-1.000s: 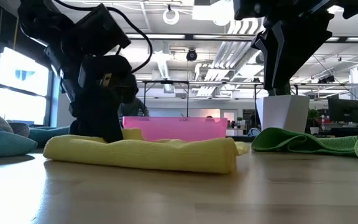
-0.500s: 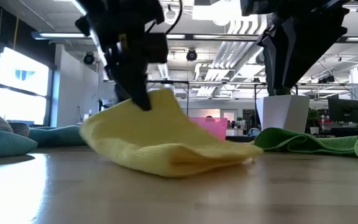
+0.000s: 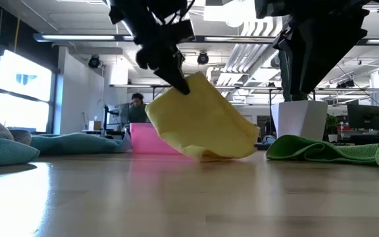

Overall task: Fold microfiber towels
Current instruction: Put the folded yellow microfiber cloth into the pink bin

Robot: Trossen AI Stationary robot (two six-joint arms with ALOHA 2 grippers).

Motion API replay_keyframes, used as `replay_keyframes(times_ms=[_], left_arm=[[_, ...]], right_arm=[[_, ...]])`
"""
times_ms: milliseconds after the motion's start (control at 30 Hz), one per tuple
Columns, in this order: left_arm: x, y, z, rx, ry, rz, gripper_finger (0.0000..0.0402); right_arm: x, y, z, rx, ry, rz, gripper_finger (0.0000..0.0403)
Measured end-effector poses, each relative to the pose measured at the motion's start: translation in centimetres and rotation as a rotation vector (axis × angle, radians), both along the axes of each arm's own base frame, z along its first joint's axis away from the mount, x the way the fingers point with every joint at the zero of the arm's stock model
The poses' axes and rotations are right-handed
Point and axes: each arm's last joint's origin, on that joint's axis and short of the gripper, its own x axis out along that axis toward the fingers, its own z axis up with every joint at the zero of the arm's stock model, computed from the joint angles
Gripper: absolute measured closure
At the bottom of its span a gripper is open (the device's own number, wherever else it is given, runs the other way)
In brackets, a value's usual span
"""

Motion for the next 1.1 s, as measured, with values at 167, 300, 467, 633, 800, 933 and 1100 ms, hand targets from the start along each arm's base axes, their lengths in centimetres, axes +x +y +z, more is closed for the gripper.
replay_keyframes(times_ms=[167,300,467,633,800,933,1100], left_arm=[[-0.1,3.1,-1.2,0.042,0.016,0.062,0.04],[0.2,4.8,-2.1,0.103,0.013,0.085,0.04],[0.7,5.6,-2.1,0.111,-0.052,0.096,0.04],[1.2,5.7,-1.7,0.11,-0.125,0.095,0.0398],[1.6,5.7,-1.1,0.14,-0.196,0.118,0.0397],[1.9,6.3,-0.5,0.164,-0.282,0.222,0.0397],[1.5,7.6,0.0,0.203,-0.327,0.377,0.0397]], right_arm=[[0.0,-0.1,0.0,-0.036,-0.012,-0.006,0.0271],[-0.1,-0.2,0.0,-0.049,-0.003,-0.007,0.0271],[-0.2,-0.2,0.0,-0.054,0.005,0.001,0.0271],[-0.1,-0.2,0.0,-0.064,0.005,0.016,0.0271],[-0.1,-0.3,0.0,-0.065,0.003,0.013,0.0271],[-0.1,-0.2,0.0,-0.065,0.003,0.013,0.0271],[-0.1,-0.2,0.0,-0.064,0.002,0.013,0.0271]])
